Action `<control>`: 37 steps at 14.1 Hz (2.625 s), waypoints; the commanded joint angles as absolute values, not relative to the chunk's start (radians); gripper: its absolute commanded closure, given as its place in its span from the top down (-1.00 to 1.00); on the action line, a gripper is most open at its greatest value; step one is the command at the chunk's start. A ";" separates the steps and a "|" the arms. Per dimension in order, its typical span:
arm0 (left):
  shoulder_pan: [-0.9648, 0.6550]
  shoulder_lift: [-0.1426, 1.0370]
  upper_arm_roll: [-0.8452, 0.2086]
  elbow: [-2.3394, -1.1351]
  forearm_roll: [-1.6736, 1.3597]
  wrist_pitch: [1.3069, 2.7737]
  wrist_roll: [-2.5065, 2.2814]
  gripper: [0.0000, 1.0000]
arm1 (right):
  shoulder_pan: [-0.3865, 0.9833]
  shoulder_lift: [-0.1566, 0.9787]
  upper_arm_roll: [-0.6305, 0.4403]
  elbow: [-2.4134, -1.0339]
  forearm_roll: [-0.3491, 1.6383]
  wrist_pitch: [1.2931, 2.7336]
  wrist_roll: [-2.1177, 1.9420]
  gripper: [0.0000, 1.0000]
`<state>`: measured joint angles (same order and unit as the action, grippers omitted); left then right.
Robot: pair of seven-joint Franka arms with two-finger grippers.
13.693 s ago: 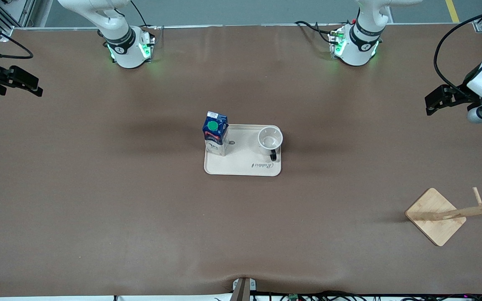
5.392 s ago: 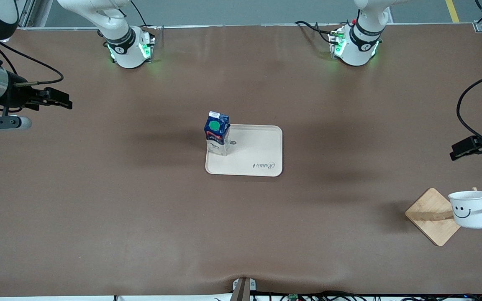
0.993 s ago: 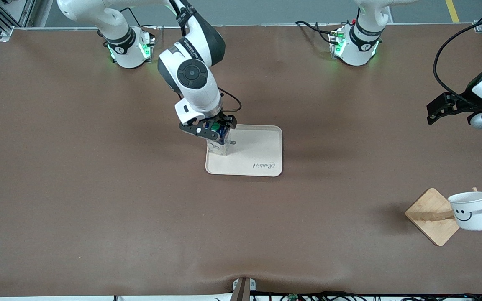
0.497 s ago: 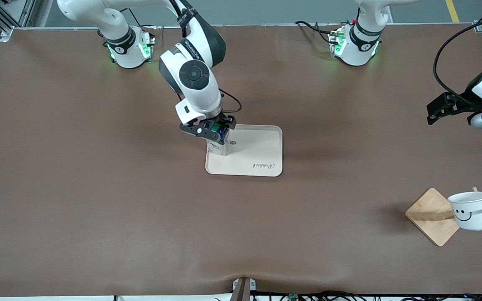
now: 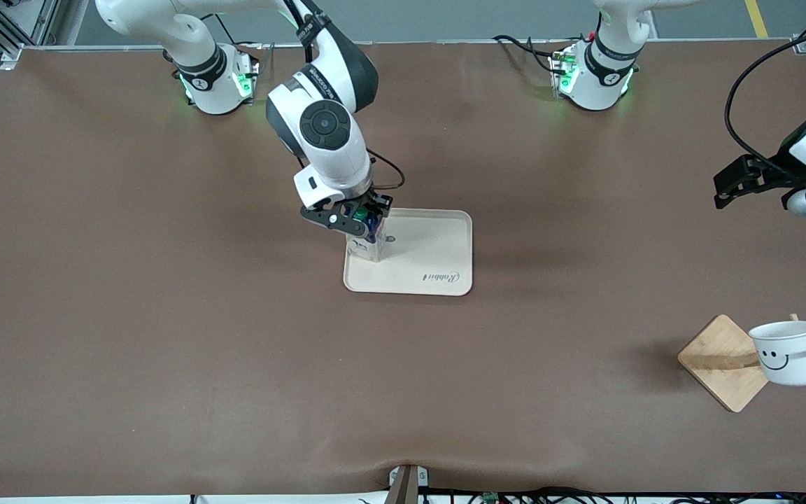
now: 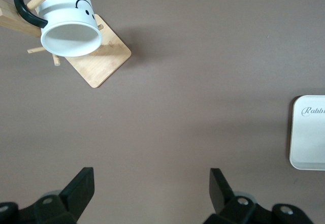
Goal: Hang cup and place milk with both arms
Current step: 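Grasp the milk carton with the right gripper and lift it, then carry the milk carton with the right gripper away from the tray, then lower the milk carton onto the table with the right gripper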
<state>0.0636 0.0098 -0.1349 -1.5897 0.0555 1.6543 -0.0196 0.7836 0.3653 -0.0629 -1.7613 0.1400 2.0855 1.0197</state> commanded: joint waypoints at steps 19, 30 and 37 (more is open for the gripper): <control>0.058 0.012 -0.127 -1.588 0.034 1.666 -0.012 1.00 | 0.246 0.092 -0.080 -1.890 0.099 1.743 0.293 -1.00; 0.058 0.012 -0.127 -1.588 0.034 1.666 -0.014 1.00 | -0.075 0.080 -0.080 -2.082 -0.002 1.945 -0.086 -1.00; 0.058 0.012 -0.127 -1.588 0.034 1.666 -0.014 1.00 | -0.094 0.084 -0.078 -2.155 0.000 1.970 -0.074 -1.00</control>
<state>0.0634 0.0139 -0.1344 -1.5897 0.0509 1.6600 -0.0196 -0.0661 0.0951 -0.0998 -2.1384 0.0170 1.9575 -0.0735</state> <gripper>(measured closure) 0.000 0.379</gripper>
